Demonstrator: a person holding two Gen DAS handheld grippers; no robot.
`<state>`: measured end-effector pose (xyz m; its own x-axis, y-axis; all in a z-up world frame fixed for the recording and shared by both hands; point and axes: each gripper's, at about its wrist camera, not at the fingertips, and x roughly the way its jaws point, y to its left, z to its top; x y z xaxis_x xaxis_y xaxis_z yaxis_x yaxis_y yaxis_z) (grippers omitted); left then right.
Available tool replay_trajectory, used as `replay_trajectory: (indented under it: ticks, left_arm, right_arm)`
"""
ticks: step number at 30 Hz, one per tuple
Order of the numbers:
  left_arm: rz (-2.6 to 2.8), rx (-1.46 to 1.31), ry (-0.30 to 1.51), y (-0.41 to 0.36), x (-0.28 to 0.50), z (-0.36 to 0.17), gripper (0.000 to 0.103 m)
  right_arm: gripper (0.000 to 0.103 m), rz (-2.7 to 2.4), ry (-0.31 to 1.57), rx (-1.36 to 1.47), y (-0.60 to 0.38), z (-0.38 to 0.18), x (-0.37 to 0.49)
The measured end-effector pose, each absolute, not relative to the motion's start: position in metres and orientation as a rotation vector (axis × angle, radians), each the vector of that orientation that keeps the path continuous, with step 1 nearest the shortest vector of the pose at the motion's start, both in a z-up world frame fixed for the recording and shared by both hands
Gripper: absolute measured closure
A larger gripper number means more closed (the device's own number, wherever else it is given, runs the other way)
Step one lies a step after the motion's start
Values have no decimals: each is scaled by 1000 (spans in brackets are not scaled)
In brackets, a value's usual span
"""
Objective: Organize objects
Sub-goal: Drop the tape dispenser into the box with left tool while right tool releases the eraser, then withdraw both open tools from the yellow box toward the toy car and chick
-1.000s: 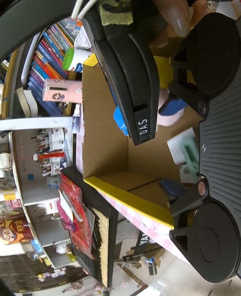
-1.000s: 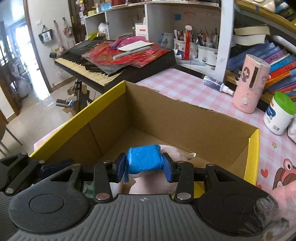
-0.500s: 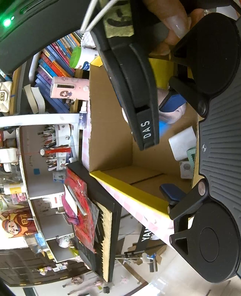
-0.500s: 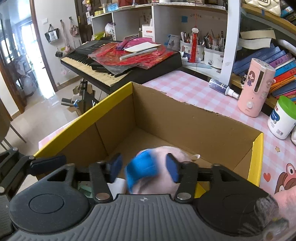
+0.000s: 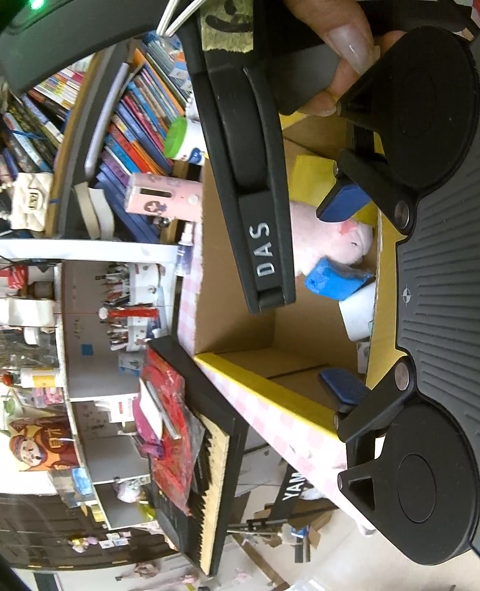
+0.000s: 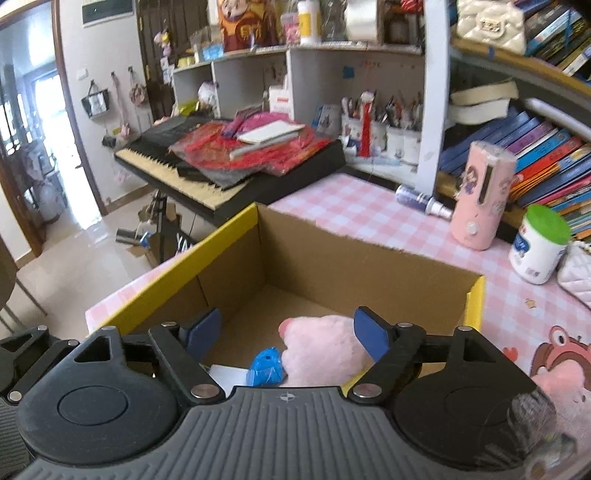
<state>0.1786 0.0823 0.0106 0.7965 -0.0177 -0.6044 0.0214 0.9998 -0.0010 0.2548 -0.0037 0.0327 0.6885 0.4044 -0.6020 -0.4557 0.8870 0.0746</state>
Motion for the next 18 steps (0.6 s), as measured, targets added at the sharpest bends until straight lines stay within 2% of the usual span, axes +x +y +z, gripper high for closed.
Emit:
replay_trajectory:
  ticks: [3, 11, 18]
  left_arm:
    - [-28, -24, 619, 87, 168, 17, 11]
    - [25, -71, 594, 107, 142, 23, 10]
    - [77, -74, 610, 123, 115, 19, 10]
  right_arm:
    - [20, 443, 627, -67, -9, 39, 242]
    - [12, 293, 525, -114, -8, 43, 196]
    - [10, 177, 509, -100, -2, 39, 159]
